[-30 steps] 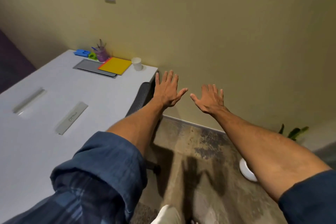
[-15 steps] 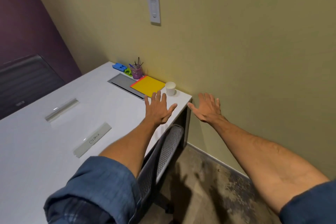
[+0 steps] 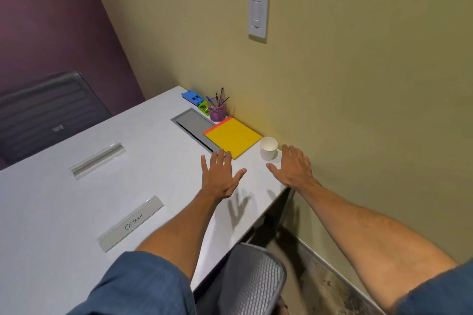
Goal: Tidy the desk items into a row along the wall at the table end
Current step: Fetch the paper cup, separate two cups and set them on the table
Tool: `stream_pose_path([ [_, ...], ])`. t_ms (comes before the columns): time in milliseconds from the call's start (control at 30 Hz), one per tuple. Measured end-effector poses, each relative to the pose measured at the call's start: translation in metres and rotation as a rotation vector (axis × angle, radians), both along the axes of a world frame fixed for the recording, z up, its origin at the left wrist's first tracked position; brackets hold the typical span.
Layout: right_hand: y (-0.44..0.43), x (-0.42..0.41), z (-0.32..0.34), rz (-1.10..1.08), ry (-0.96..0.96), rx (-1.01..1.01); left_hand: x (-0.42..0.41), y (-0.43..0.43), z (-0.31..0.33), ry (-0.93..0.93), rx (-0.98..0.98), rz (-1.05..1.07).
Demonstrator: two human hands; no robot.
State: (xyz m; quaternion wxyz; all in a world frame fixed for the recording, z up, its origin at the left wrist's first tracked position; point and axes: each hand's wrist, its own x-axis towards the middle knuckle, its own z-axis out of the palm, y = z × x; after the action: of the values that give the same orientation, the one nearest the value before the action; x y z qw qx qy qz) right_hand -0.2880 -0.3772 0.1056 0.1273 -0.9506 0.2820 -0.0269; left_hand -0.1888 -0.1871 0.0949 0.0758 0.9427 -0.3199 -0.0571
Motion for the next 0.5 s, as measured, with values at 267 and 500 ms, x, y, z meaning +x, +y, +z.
stream_pose_path([
  [267,-0.045,0.084,-0.043,0.118,0.051,0.028,0.047,-0.040,-0.047,0.004,0.041,0.088],
  [500,-0.078,0.127,-0.070,0.181,0.149,0.078,0.066,-0.060,-0.076,0.062,0.078,0.157],
])
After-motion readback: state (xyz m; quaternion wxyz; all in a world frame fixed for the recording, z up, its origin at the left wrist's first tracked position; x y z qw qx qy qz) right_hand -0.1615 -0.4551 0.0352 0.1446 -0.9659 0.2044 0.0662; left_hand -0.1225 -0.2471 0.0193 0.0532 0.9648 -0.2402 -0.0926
